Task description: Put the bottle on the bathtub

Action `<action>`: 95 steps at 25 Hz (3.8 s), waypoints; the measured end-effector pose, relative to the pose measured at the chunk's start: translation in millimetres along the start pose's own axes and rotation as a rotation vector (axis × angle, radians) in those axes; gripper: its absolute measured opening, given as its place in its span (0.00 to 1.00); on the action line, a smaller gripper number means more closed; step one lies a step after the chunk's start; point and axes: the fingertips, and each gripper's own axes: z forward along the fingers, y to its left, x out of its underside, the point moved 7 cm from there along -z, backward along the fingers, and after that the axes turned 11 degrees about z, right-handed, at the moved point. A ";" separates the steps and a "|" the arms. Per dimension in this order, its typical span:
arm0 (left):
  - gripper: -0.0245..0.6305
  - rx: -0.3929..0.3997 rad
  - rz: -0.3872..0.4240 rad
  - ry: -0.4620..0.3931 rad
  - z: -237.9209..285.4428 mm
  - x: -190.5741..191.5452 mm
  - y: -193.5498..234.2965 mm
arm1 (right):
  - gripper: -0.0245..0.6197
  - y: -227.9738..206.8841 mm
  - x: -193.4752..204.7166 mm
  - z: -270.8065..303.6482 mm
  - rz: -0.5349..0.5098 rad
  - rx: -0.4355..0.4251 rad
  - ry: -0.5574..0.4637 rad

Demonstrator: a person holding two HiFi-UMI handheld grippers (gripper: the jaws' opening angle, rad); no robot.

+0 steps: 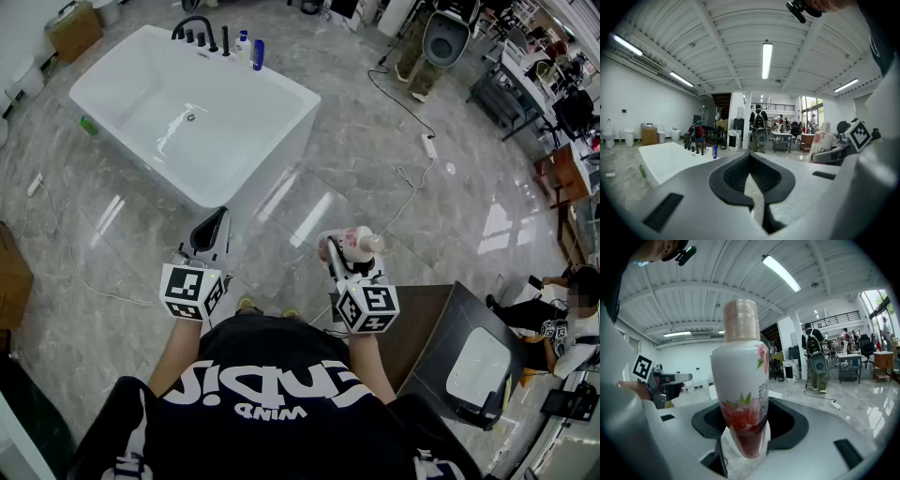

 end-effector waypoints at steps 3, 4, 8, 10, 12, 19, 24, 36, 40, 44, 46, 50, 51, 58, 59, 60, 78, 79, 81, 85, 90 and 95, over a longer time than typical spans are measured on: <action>0.05 0.003 0.000 -0.001 1.9 1.0 1.1 | 0.42 0.4 0.5 1.7 -0.001 0.005 -0.002; 0.05 0.005 0.000 0.000 2.3 1.1 1.8 | 0.42 0.8 0.5 2.2 0.003 0.007 -0.003; 0.05 0.009 -0.005 0.004 2.1 3.1 6.2 | 0.42 3.8 1.9 3.5 0.030 0.003 -0.011; 0.05 0.012 -0.007 0.006 2.4 4.1 9.1 | 0.42 6.3 1.8 4.6 0.028 0.003 -0.012; 0.05 0.021 -0.005 0.009 2.4 5.3 12.4 | 0.42 9.2 1.6 6.0 0.023 0.006 -0.010; 0.05 0.064 0.007 0.002 7.8 15.7 28.3 | 0.42 11.8 9.7 11.8 0.025 0.029 -0.031; 0.05 0.085 0.008 0.016 19.1 23.1 38.3 | 0.42 10.5 13.3 21.0 0.040 0.068 -0.033; 0.05 0.083 0.019 0.021 109.3 11.1 54.4 | 0.42 -37.0 -15.0 93.8 0.071 0.039 -0.034; 0.05 0.061 0.017 0.031 151.0 0.7 62.4 | 0.42 -64.4 -40.7 130.6 0.070 0.013 -0.027; 0.05 0.032 0.012 0.037 190.9 -12.7 70.3 | 0.42 -88.0 -69.8 166.4 0.057 -0.021 -0.011; 0.05 0.017 0.007 0.041 209.2 -18.8 70.7 | 0.42 -99.5 -84.2 182.1 0.049 -0.043 -0.001; 0.05 -0.013 -0.002 0.048 245.1 -28.7 65.5 | 0.42 -125.3 -108.2 208.6 0.032 -0.088 0.019; 0.05 -0.020 -0.002 0.047 253.7 -30.3 63.1 | 0.42 -132.5 -112.2 213.8 0.028 -0.098 0.024; 0.05 -0.055 0.008 0.045 306.0 -36.2 57.5 | 0.42 -173.0 -128.6 253.6 0.007 -0.137 0.054; 0.05 -0.059 0.007 0.048 311.1 -37.1 59.4 | 0.42 -176.1 -130.9 259.1 0.011 -0.140 0.055; 0.05 -0.063 0.007 0.049 316.5 -38.1 61.8 | 0.42 -178.8 -133.5 265.1 0.014 -0.142 0.056; 0.05 -0.074 -0.022 0.070 485.5 -40.6 158.8 | 0.42 -215.4 -198.2 453.7 -0.009 -0.185 0.094; 0.05 -0.071 -0.026 0.073 495.2 -40.1 164.6 | 0.42 -216.0 -202.3 464.8 -0.013 -0.189 0.095; 0.05 -0.061 -0.029 0.076 512.2 -40.2 173.5 | 0.42 -217.3 -210.0 483.3 -0.019 -0.198 0.097; 0.05 -0.046 -0.024 0.077 540.1 -41.8 192.3 | 0.42 -218.4 -222.9 516.0 -0.022 -0.224 0.090; 0.05 -0.056 -0.047 0.098 565.0 -42.6 210.2 | 0.42 -221.8 -231.5 548.0 -0.040 -0.251 0.119; 0.05 -0.105 -0.071 0.132 579.3 -38.0 222.5 | 0.42 -223.7 -231.6 580.6 -0.072 -0.310 0.170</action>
